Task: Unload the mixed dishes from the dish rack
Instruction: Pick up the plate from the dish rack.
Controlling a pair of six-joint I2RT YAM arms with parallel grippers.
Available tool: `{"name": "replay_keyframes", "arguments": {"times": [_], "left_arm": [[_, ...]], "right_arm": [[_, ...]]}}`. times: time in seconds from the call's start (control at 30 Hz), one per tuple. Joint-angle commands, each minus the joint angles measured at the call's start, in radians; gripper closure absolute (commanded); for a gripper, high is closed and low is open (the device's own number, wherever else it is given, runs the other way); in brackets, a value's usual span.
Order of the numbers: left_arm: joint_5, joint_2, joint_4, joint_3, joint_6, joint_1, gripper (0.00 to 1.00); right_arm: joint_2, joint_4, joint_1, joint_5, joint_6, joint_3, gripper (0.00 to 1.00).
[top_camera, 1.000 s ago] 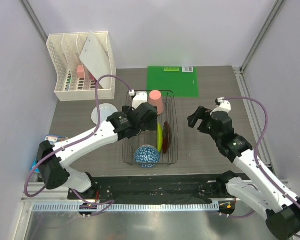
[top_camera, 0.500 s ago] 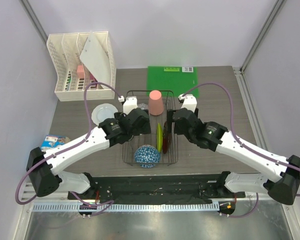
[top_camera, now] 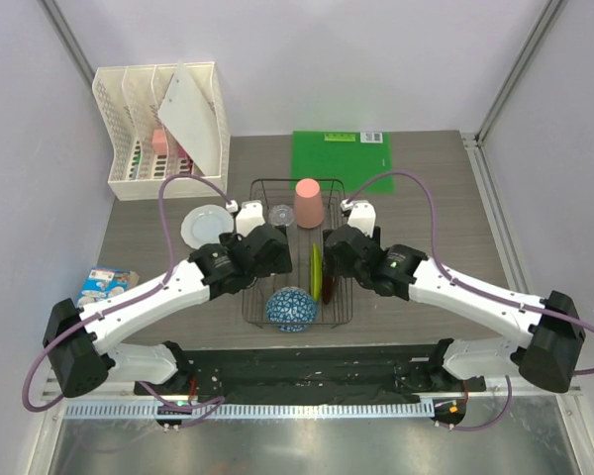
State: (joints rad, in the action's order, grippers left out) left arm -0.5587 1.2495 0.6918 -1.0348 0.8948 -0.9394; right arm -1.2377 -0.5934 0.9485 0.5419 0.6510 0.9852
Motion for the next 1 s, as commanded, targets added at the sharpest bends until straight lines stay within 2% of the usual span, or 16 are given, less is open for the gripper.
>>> {"name": "replay_keyframes", "arguments": {"times": [0.0, 0.1, 0.43, 0.53, 0.97], "left_arm": [[-0.004, -0.028, -0.041, 0.030, 0.041, 0.002, 0.00], [0.008, -0.025, -0.046, 0.050, 0.056, 0.002, 0.00], [0.013, -0.038, -0.051, 0.094, 0.078, 0.002, 0.00], [0.019, -0.033, -0.054, 0.102, 0.081, 0.002, 0.00], [0.042, -0.010, -0.074, 0.119, 0.085, 0.002, 0.00]], "right_arm": [[-0.042, 0.040, 0.015, 0.007, 0.024, 0.023, 0.22], [-0.091, 0.026, 0.021, 0.009, 0.029, 0.044, 0.25], [-0.173, 0.009, 0.038, 0.059, 0.039, 0.076, 0.43], [-0.184, 0.010, 0.049, 0.070, 0.041, 0.092, 0.46], [-0.178, -0.101, 0.108, 0.161, 0.038, 0.204, 0.37]]}}
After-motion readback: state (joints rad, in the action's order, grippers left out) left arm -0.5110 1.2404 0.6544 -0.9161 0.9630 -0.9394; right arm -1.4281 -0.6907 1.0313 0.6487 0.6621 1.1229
